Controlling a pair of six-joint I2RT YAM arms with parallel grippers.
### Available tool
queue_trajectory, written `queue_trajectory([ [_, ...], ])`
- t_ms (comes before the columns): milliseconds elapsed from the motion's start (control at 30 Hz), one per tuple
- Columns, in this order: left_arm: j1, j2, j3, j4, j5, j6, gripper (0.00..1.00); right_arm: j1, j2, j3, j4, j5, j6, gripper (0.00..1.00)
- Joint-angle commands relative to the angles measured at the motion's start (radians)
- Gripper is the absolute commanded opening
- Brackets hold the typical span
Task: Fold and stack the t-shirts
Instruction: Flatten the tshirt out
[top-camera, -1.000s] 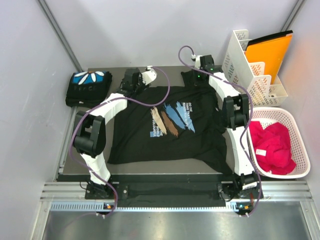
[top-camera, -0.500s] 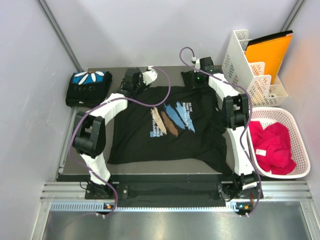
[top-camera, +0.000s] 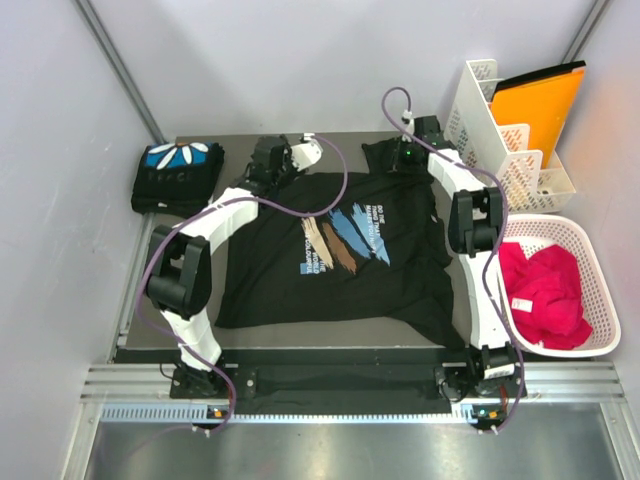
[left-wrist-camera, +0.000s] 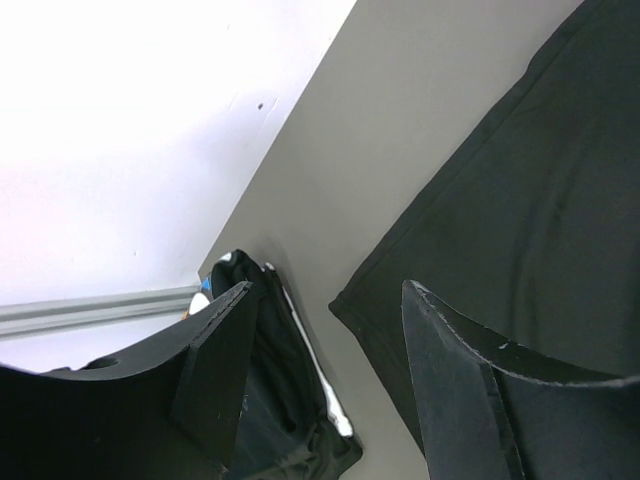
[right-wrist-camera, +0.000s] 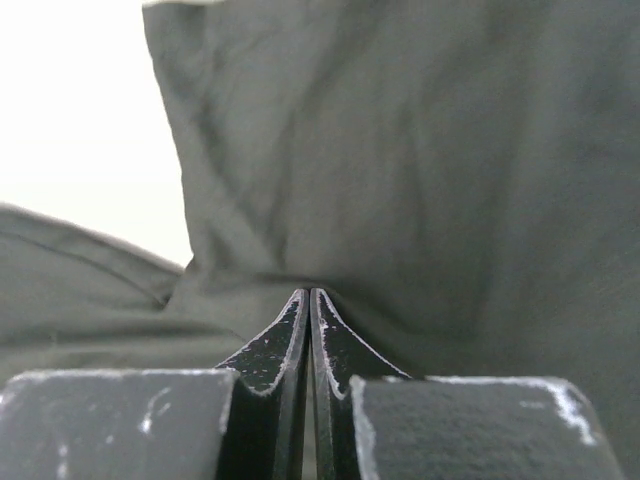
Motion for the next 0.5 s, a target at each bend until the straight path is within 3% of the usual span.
queue_trajectory([
  [0, -0.019, -0.039, 0.027, 0.070, 0.000, 0.015, 0.65, -0.024, 0.035, 0.063, 0.118, -0.063, 0.082, 0.01],
  [300, -0.032, -0.042, 0.012, 0.096, 0.008, 0.032, 0.64, -0.029, 0.059, 0.078, 0.196, -0.166, 0.154, 0.00],
  [467, -0.041, -0.039, 0.019, 0.107, 0.008, 0.024, 0.64, -0.027, 0.036, 0.071, 0.190, -0.145, 0.139, 0.00],
])
